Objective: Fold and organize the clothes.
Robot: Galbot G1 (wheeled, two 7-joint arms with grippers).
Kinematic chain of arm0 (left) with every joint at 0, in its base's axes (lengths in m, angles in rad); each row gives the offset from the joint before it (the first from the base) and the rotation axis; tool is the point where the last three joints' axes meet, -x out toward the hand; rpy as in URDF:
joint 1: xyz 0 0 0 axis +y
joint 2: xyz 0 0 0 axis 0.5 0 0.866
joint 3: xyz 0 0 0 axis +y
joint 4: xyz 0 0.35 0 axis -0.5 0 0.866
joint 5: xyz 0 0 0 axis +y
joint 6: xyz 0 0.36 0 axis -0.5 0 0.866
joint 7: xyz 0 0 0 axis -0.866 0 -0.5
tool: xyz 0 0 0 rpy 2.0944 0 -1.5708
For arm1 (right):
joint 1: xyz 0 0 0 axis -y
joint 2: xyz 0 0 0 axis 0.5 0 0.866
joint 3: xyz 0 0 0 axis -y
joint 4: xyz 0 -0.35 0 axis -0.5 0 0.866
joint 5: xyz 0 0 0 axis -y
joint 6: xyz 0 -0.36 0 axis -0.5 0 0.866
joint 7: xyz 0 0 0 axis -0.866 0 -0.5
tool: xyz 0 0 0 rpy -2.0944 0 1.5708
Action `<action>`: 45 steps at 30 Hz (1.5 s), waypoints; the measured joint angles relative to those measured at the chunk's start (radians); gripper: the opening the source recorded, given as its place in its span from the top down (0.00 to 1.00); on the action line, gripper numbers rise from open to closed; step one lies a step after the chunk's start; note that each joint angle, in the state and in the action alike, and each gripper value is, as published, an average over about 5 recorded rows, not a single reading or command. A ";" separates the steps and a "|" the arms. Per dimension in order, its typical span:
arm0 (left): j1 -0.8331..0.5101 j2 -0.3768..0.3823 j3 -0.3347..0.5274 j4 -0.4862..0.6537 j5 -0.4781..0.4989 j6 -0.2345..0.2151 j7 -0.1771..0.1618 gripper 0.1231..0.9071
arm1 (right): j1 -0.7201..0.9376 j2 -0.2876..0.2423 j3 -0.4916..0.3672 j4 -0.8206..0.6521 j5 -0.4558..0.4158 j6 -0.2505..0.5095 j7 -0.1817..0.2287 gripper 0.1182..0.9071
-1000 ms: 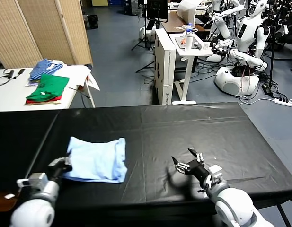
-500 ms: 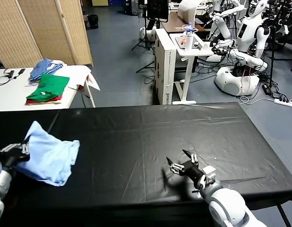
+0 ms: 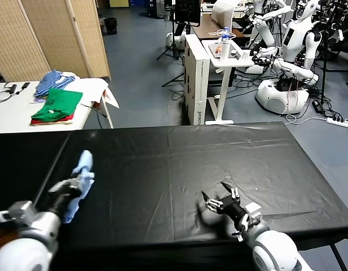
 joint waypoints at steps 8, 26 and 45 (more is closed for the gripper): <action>-0.103 -0.192 0.206 0.054 0.023 -0.005 0.005 0.96 | -0.032 0.003 0.030 0.007 0.000 0.002 0.004 0.00; -0.149 -0.473 0.488 0.193 0.291 -0.045 0.142 0.61 | 0.025 0.019 -0.031 0.001 0.171 -0.067 0.042 0.00; -0.091 -0.362 0.353 0.135 0.404 -0.150 0.218 0.00 | 0.260 0.120 -0.231 -0.139 0.486 -0.166 0.096 0.00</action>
